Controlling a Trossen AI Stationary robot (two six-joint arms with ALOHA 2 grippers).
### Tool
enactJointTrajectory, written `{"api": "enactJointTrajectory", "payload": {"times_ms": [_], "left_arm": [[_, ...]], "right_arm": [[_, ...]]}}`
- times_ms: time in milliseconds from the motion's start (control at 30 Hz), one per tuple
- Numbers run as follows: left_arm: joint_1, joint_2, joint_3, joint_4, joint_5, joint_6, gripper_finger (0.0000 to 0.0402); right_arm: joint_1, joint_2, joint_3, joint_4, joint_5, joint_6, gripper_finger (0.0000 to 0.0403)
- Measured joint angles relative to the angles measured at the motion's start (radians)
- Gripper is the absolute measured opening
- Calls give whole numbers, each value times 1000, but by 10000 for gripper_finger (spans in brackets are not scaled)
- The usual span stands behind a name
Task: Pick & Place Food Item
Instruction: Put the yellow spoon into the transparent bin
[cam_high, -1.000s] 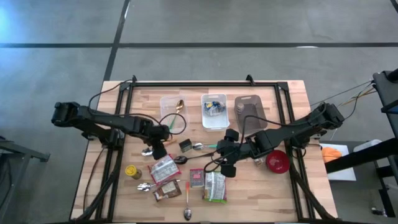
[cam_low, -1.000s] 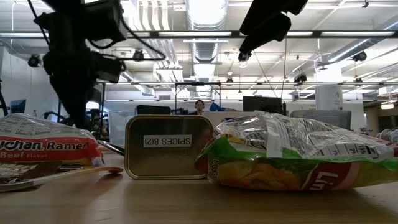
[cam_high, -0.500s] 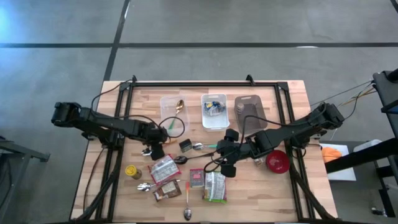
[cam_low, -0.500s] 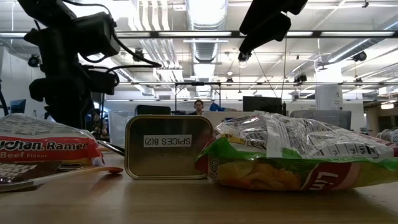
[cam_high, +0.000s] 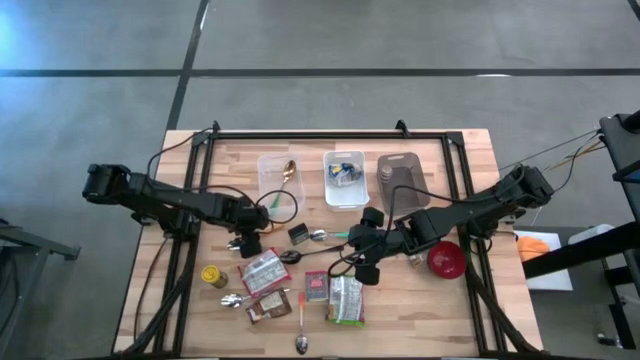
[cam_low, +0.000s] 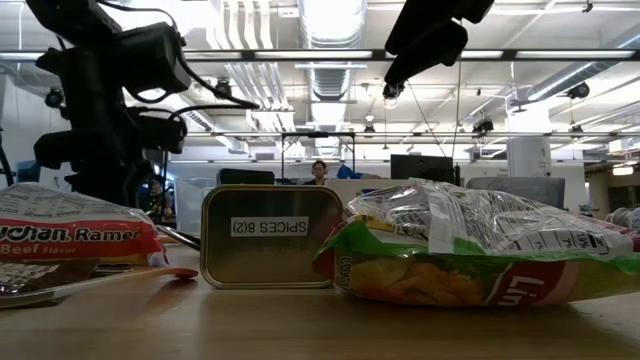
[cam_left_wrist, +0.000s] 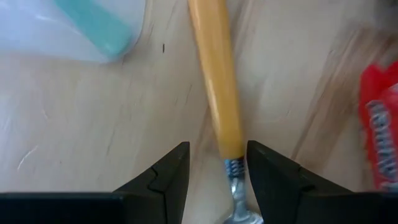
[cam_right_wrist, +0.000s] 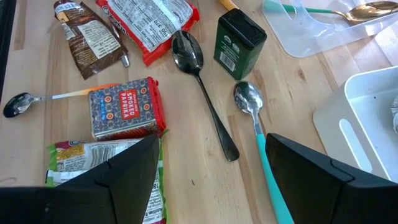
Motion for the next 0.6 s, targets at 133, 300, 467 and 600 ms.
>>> {"api": "enactJointTrajectory", "payload": {"times_ms": [133,300,467,600], "left_arm": [[0,-2,-48,41,4,18,164],[0,-7,-74,74,1,22,159],[0,-4,-70,84,4,7,92],[0,-4,-71,85,9,-77,19]], "right_arm": [[0,0,0,0,0,0,293],[0,0,0,1,0,0,293],[0,0,0,1,0,0,293],[0,0,0,1,0,0,293]]}}
